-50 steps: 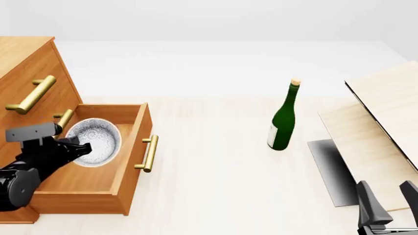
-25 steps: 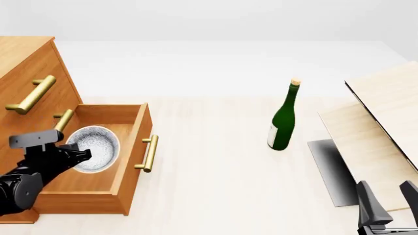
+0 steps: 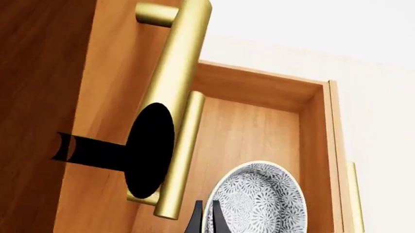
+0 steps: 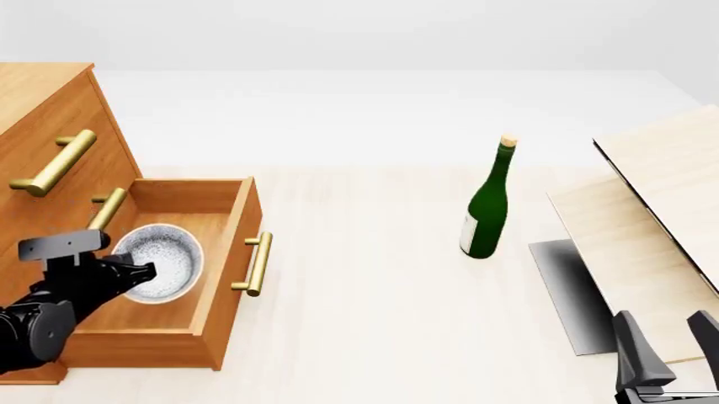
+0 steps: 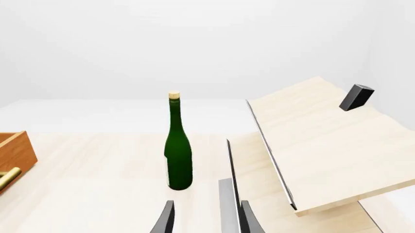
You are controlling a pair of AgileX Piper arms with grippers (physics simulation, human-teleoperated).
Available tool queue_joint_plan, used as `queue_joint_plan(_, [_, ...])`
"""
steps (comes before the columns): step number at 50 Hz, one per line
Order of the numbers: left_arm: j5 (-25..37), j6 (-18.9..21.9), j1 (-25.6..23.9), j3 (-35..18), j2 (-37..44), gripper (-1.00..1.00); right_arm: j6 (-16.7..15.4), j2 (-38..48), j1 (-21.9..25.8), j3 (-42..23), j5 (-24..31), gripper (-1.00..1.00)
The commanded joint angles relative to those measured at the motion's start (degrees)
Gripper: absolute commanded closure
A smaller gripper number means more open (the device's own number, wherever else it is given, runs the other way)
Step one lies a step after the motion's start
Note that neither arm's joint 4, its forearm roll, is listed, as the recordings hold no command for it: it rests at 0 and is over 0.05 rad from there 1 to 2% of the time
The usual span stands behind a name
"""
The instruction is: Put the bowl in the bottom drawer of the cabinet and close it.
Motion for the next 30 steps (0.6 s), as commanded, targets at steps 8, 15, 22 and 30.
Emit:
queue_joint_plan(8, [-1.1, 0.6, 0.4, 0.0, 1.4, 1.00, 0.0, 0.0, 0.0, 0.0, 0.0, -1.00])
queue_joint_plan(15, [-1.9, 1.0, 0.2, 0.2, 2.6, 1.00, 0.0, 0.0, 0.0, 0.0, 0.0, -1.00])
queue_joint_plan(22, [-2.1, 1.1, 0.3, 0.1, 3.0, 1.00, 0.1, 0.0, 0.0, 0.0, 0.0, -1.00])
queue_joint_plan(30, [-2.5, 1.6, 0.6, 0.0, 4.1, 1.00, 0.0, 0.0, 0.0, 0.0, 0.0, -1.00])
